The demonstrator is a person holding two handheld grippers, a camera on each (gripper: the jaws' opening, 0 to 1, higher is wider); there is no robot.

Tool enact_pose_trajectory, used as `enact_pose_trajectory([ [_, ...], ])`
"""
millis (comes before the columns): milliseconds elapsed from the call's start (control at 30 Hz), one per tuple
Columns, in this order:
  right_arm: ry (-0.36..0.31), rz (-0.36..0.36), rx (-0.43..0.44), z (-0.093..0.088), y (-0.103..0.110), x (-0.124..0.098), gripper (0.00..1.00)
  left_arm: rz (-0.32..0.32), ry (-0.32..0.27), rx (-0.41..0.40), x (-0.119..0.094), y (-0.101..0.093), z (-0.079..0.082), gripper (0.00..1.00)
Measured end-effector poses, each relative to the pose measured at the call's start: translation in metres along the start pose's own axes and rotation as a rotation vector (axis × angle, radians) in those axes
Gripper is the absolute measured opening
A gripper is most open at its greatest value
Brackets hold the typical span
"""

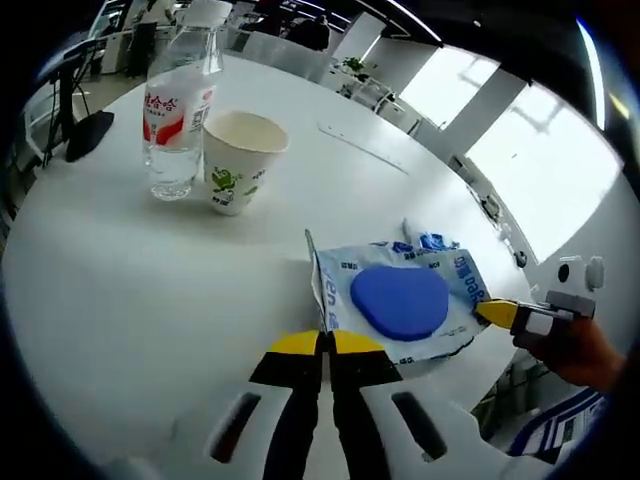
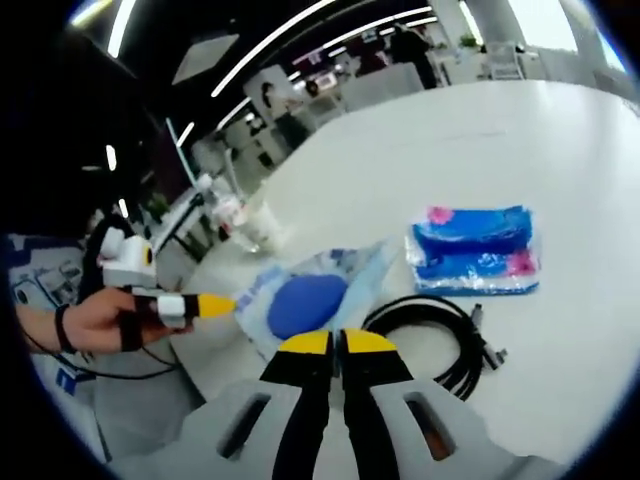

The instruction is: Arrange the tabletop items into an orderly group along one side of the table until the central work area is clear of visible clutter.

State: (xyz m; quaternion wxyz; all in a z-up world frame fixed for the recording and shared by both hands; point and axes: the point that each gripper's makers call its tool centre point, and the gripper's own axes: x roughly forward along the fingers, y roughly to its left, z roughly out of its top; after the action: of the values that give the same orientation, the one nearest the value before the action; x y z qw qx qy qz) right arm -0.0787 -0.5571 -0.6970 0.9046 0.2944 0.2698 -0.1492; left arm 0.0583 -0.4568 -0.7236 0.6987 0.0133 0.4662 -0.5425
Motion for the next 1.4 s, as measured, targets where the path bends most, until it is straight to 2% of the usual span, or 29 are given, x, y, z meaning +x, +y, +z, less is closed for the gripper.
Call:
enact_pose_trajectory([
  [167,0.001,0.001,-0.008,0.011,-0.008,0.007,0.01,0.000,-0.017,-0.018,0.003,-0.003,0.014,0.00],
  [333,-0.002,0.001,-0.028,0.027,-0.014,0.014,0.01,0.004,-0.028,-0.002,0.008,-0.007,0.029,0.00],
  [567,-0.018,0.002,-0.046,0.052,-0.023,0.024,0.01,0.003,-0.063,-0.013,0.018,-0.008,0.058,0.00],
  [900,-0.015,0.010,-0.054,0.071,-0.024,0.043,0.00,0.026,-0.092,-0.054,0.028,0.004,0.077,0.00],
  [1067,0.011,0.009,-0.046,0.068,-0.024,0.057,0.00,0.047,-0.085,-0.069,0.035,0.015,0.076,0.00],
  [1167,0.032,-0.002,-0.058,0.061,-0.026,0.063,0.00,0.057,-0.070,-0.082,0.041,0.020,0.070,0.00],
  [1400,0.067,-0.014,-0.018,0.046,-0.034,0.073,0.00,0.085,-0.041,-0.112,0.049,0.031,0.053,0.00],
])
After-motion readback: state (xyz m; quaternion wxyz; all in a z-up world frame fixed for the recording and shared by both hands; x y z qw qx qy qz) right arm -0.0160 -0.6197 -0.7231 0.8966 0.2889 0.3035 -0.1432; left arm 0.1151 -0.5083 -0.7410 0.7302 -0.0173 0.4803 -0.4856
